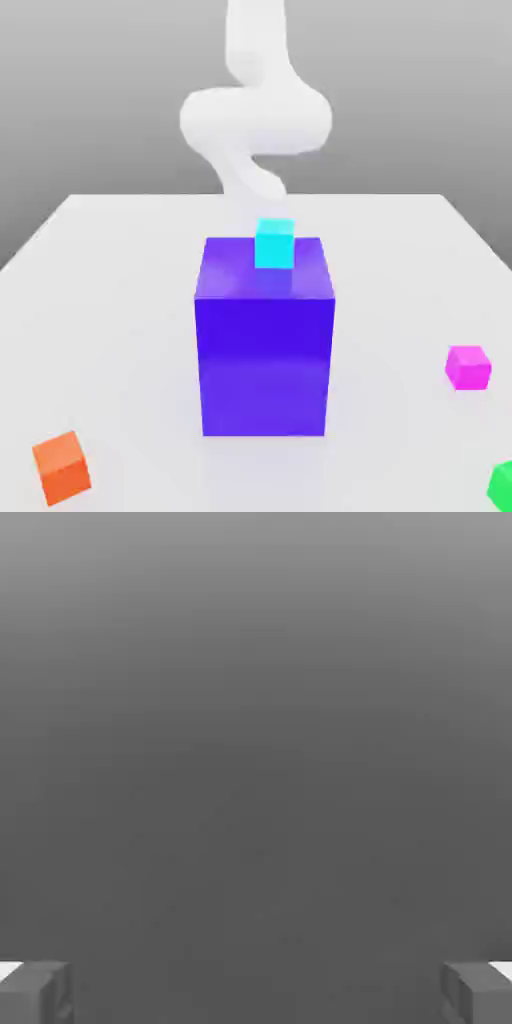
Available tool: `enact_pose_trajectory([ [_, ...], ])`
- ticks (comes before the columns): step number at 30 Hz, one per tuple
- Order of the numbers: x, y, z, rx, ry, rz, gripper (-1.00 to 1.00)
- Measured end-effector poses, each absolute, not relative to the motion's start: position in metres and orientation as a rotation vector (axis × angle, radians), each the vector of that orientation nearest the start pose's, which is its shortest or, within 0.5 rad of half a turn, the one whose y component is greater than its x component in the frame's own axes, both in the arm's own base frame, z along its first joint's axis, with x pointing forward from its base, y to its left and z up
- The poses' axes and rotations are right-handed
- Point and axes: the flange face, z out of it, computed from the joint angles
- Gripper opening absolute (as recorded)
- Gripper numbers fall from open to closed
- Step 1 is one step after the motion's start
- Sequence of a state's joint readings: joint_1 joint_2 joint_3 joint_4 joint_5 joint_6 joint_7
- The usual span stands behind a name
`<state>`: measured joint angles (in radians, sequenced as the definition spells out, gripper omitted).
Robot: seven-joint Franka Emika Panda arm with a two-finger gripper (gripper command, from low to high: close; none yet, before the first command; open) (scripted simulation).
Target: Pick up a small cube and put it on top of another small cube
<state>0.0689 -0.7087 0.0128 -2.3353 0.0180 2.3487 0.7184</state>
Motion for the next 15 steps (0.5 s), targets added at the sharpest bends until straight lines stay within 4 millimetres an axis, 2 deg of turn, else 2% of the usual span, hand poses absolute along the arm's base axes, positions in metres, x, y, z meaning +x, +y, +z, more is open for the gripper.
enact_pose_trajectory([
  [3, 0.410, 0.081, 0.605, -2.700, 0.619, -0.815, 0.00],
  [7, 0.426, 0.147, 0.522, -2.838, 0.289, -0.659, 0.00],
  [11, 0.416, 0.211, 0.437, -2.931, -0.062, -0.501, 0.00],
  [15, 0.383, 0.265, 0.352, -2.975, -0.431, -0.341, 0.00],
])
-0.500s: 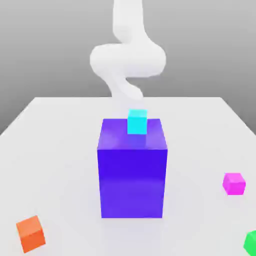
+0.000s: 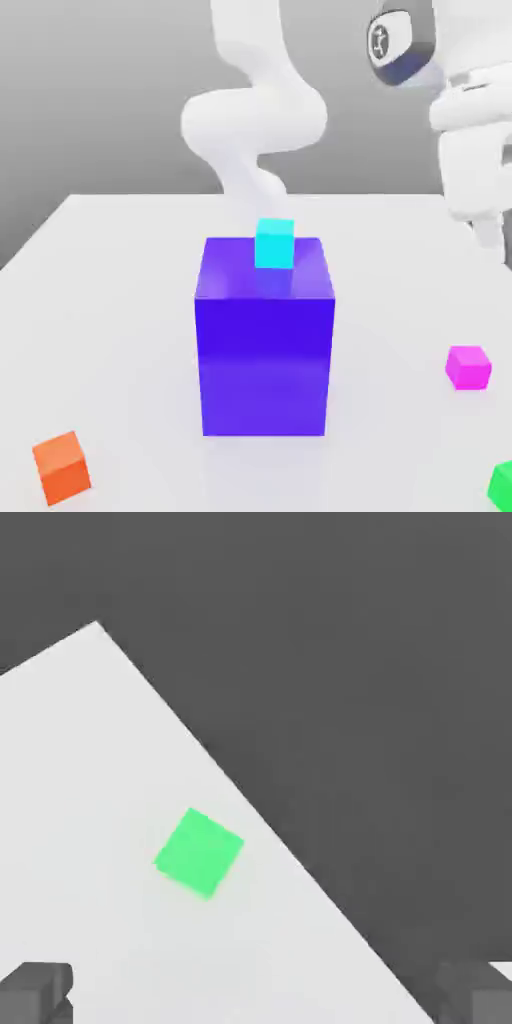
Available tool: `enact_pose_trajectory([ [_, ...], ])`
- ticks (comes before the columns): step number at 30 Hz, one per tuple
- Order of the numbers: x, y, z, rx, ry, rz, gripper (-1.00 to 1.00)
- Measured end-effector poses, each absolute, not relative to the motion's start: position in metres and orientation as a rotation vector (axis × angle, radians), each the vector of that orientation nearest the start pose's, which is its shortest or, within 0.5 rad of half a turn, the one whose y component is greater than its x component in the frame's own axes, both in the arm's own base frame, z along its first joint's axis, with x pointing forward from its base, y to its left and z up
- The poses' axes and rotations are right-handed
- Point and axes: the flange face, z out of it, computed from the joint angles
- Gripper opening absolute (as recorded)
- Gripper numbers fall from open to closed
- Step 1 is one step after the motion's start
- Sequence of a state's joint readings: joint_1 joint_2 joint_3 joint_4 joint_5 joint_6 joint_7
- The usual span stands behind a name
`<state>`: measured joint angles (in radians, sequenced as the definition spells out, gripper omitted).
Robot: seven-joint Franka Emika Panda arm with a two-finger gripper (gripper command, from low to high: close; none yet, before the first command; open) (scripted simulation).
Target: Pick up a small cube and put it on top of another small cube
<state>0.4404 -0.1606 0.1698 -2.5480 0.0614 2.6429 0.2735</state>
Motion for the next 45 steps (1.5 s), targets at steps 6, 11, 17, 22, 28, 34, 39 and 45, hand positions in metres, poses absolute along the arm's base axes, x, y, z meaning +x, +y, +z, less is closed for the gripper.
enact_pose_trajectory([
  [6, 0.295, 0.323, 0.233, -2.931, -1.031, -0.094, 0.00],
  [11, 0.267, 0.326, 0.163, -2.899, -1.208, -0.004, 0.00],
  [17, 0.265, 0.325, 0.132, -2.897, -1.213, 0.000, -1.00],
  [22, 0.265, 0.326, 0.137, -2.898, -1.215, 0.001, -1.00],
  [28, 0.276, 0.327, 0.191, -2.926, -1.149, 0.001, -1.00],
  [34, 0.361, 0.334, 0.213, -3.073, -0.659, 0.002, -1.00],
  [39, 0.438, 0.323, 0.232, -3.134, -0.210, 0.002, -1.00],
  [45, 0.484, 0.309, 0.193, -3.140, 0.065, 0.002, -1.00],
])
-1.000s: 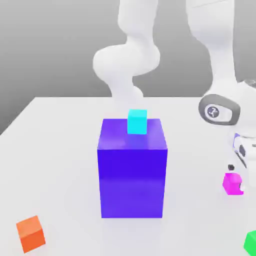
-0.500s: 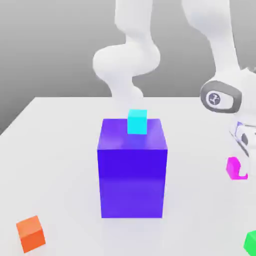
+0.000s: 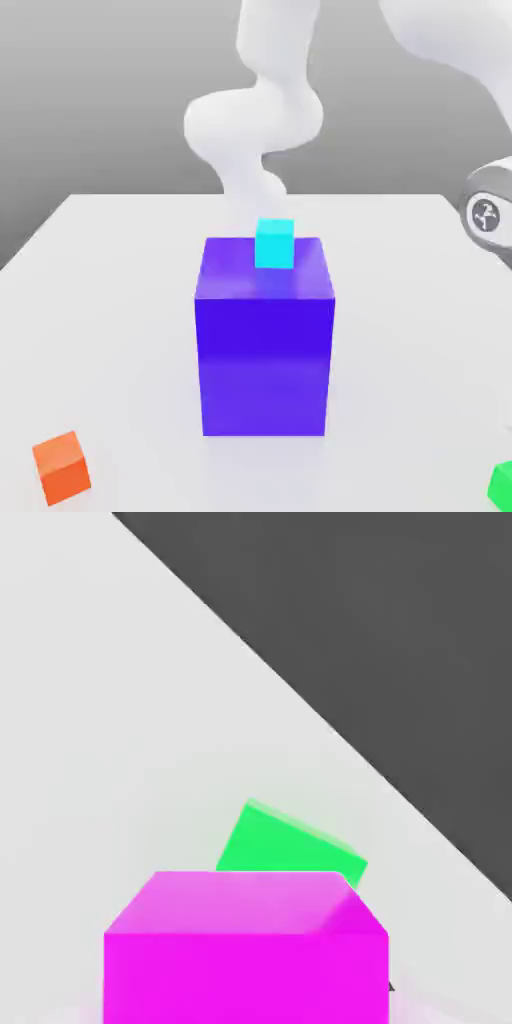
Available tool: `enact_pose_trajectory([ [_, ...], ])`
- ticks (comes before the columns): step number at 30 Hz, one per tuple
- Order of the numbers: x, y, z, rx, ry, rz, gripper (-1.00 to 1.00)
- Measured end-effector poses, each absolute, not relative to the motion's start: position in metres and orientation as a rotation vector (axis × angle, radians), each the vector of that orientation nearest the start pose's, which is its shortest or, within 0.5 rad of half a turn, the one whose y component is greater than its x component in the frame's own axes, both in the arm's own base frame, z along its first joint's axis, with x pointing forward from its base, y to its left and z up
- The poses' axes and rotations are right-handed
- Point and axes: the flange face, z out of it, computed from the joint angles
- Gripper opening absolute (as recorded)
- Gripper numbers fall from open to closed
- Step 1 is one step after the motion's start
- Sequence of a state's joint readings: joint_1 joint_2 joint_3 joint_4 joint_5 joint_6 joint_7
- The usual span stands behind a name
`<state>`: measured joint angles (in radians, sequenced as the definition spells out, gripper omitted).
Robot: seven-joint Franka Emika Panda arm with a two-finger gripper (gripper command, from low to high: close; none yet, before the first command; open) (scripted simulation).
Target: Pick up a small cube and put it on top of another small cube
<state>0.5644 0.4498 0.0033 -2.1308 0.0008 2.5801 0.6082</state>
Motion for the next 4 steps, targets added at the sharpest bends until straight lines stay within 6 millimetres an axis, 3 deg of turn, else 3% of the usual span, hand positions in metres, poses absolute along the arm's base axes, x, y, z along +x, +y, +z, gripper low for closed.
enact_pose_trajectory([
  [1, 0.4839, 0.3081, 0.1839, -3.140, 0.068, 0.002, 1.00],
  [4, 0.4839, 0.3081, 0.1839, -3.140, 0.068, 0.002, 1.00],
])
